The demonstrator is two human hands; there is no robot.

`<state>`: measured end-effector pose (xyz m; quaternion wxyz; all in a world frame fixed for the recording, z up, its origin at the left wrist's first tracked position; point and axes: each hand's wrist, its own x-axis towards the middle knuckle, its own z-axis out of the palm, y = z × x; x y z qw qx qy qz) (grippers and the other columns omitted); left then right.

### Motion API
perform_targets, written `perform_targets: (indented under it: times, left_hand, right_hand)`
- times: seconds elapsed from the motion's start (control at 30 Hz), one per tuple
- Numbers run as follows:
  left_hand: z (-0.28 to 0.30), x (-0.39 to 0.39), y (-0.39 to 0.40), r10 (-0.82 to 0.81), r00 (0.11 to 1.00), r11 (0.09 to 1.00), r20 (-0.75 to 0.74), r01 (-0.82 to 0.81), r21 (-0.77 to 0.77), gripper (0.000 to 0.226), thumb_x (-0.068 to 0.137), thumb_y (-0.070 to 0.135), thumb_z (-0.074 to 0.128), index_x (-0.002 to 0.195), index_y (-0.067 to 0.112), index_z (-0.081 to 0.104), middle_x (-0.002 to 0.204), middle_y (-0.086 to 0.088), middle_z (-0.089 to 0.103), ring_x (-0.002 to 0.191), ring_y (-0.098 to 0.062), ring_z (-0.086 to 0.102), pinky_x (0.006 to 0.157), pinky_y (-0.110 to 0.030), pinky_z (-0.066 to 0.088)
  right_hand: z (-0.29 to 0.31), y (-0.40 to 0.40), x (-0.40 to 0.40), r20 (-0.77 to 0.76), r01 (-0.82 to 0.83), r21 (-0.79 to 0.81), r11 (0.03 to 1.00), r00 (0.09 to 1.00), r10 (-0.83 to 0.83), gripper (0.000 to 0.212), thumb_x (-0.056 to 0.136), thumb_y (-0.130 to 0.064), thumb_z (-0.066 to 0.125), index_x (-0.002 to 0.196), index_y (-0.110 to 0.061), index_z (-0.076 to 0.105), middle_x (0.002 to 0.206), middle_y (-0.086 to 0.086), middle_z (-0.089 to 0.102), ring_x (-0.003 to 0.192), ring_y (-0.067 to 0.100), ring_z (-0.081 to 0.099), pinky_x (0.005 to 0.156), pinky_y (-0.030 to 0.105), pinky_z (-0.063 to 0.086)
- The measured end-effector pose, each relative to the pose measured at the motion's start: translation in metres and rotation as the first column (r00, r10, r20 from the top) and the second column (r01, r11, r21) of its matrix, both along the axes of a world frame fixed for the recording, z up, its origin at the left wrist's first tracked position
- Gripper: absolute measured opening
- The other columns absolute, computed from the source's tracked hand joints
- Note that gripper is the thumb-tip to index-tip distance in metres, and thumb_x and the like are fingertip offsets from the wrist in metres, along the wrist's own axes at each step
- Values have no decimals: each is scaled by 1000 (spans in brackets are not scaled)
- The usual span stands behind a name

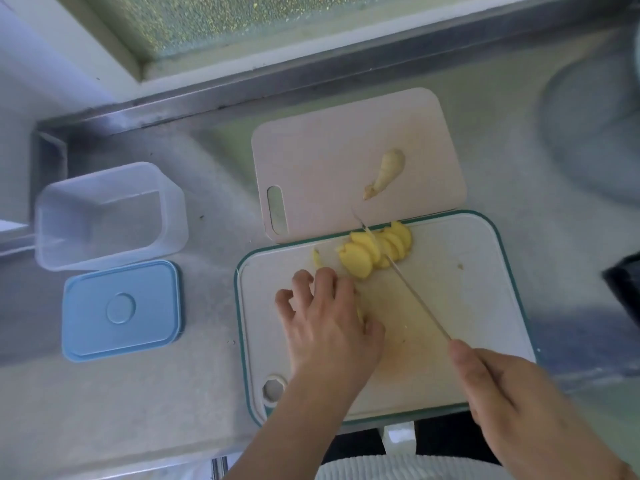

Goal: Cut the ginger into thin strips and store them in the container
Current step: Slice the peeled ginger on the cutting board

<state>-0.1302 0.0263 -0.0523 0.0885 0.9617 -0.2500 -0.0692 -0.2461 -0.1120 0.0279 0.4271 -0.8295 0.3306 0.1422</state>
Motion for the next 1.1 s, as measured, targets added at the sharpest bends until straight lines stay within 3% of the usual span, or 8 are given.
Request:
perform_targets:
  times: [0.23, 0.4, 0.6, 0.67, 0.77, 0.83, 0.97, 1.1]
  left_hand:
    - [3, -6, -7, -73, 993, 997, 93, 71, 19, 18, 65, 22, 75, 70, 19, 58, 80, 4, 56, 94, -30, 54, 82, -45, 30]
    - [6, -11, -5, -174, 979, 985, 110, 170, 42, 21, 60, 21, 77, 74, 21, 61, 76, 4, 58, 90, -29, 58, 88, -48, 31]
    - [5, -14, -7, -276, 954, 958, 121, 283, -43, 21, 58, 7, 66, 71, 21, 56, 65, 6, 53, 82, -26, 57, 88, -46, 30]
    - [9, -7, -9, -217, 970, 964, 112, 231, -130, 21, 59, 10, 71, 72, 23, 63, 67, 10, 60, 85, -24, 61, 89, -43, 29]
    - [9, 28, -1, 68, 996, 934, 63, -41, -356, 16, 67, 14, 72, 78, 26, 71, 74, 13, 69, 85, -22, 65, 83, -35, 28]
    - [2, 52, 12, 154, 988, 904, 22, -132, -407, 15, 73, 16, 72, 83, 26, 75, 80, 12, 73, 85, -21, 66, 82, -33, 30]
    - [-10, 71, 27, 47, 997, 963, -54, -59, -263, 27, 69, 19, 84, 95, 25, 78, 79, 11, 73, 83, -27, 68, 81, -40, 35]
    - [-9, 83, 30, -16, 997, 976, -71, 0, -216, 28, 65, 24, 92, 88, 27, 77, 78, 9, 68, 80, -29, 63, 77, -41, 35]
  right_hand:
    - [6, -1, 1, -46, 20, 49, 999, 999, -18, 77, 50, -98, -1, 64, -43, 51, 51, -8, 54, 58, 4, 54, 59, 18, 41]
    - [1, -6, -3, -34, 19, 48, 999, 999, -17, 94, 46, -102, -1, 53, -23, 48, 48, -2, 53, 55, 9, 55, 54, 19, 40]
    - [-1, -10, -5, 5, 35, 28, 999, 999, -35, 86, 46, -102, -2, 65, -40, 54, 48, -3, 52, 57, 9, 56, 53, 21, 38]
    - [-1, -11, -6, 29, 52, 12, 999, 998, -53, 89, 47, -103, 0, 65, -35, 55, 48, 0, 53, 57, 11, 56, 53, 22, 39]
    - [-2, -14, -7, 53, 57, 2, 998, 997, -57, 92, 49, -103, 4, 69, -30, 57, 50, 6, 56, 56, 16, 57, 53, 25, 41]
    - [-3, -17, -6, 65, 54, -4, 999, 996, -53, 92, 52, -102, 6, 70, -28, 56, 51, 7, 56, 53, 17, 56, 51, 26, 41]
    - [-5, -19, -6, 75, 58, -11, 998, 996, -57, 88, 53, -101, 5, 67, -30, 56, 47, 4, 53, 54, 14, 56, 47, 24, 37]
    - [-7, -20, -5, 105, 65, -4, 998, 992, -64, 86, 53, -101, 4, 66, -34, 56, 46, 1, 51, 57, 13, 56, 48, 25, 39]
